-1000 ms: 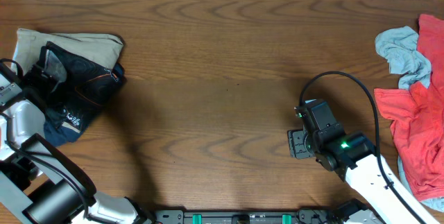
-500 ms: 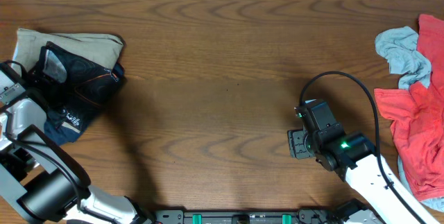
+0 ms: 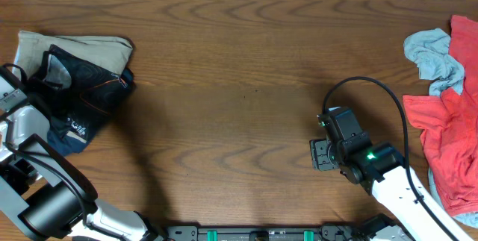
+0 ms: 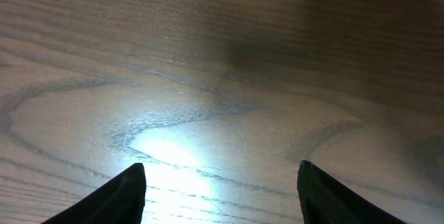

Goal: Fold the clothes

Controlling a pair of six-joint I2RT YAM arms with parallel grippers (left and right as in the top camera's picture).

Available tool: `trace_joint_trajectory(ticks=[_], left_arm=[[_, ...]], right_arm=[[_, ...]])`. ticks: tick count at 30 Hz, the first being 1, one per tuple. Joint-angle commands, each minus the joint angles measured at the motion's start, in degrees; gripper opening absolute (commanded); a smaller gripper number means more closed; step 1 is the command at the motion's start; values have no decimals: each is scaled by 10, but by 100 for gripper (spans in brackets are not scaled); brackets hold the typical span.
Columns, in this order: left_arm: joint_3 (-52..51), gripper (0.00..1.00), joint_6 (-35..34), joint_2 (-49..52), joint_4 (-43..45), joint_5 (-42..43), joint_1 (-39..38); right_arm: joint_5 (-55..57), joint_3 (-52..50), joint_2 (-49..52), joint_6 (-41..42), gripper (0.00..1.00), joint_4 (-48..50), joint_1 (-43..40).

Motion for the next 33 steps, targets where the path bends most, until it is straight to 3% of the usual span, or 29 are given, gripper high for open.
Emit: trace_joint_trajectory(ticks=[1,9,10,12,14,16,17,26,33], left_arm=[[38,6,3,-4,11,12,2],[87,7,3,-6,22,11,2],[87,13,3,-5,21,11,2],[87,51,3,-2,21,9,2],[87,76,3,-1,19,9,2],[87,95,3,-1,12,10,2],[87,99,3,-1,6,12,2],[87,98,7,-23,-62,92,-19],[87,98,53,-77,-104,102,-124]], right_arm=[[12,8,-6,-2,68,0,-5],[13,8,-6,-2,67,10,-5],[13,8,-6,-2,67,12,-5],[13,8,-6,-2,67,14,-5],[13,8,-6,-2,67,12,-5],[12,8,-6,-2,68,10,-5],[12,8,-6,-2,68,10,-5],[-19,8,-6,-2,72,40,-5],[-73,8,-6,-2,77,123,-14]])
